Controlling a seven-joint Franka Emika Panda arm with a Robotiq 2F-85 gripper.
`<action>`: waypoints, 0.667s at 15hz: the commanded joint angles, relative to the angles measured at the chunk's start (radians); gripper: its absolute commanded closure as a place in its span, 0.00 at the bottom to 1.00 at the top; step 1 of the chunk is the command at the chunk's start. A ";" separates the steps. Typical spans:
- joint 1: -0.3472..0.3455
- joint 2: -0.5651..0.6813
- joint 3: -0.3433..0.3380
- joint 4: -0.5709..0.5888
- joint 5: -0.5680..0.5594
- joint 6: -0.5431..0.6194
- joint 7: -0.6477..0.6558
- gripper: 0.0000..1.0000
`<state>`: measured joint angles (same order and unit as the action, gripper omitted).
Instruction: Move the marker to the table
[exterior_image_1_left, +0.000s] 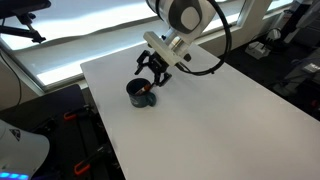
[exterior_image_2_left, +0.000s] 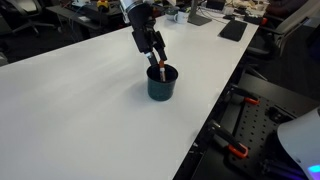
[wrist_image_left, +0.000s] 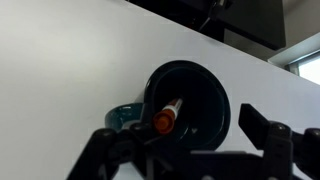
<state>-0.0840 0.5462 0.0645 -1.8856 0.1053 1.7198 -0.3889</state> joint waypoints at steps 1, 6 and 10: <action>-0.005 -0.020 0.006 -0.029 0.023 0.026 -0.007 0.18; -0.006 -0.021 0.005 -0.030 0.023 0.028 -0.007 0.18; -0.005 -0.021 0.005 -0.029 0.023 0.028 -0.007 0.29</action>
<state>-0.0841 0.5463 0.0647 -1.8861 0.1060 1.7220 -0.3890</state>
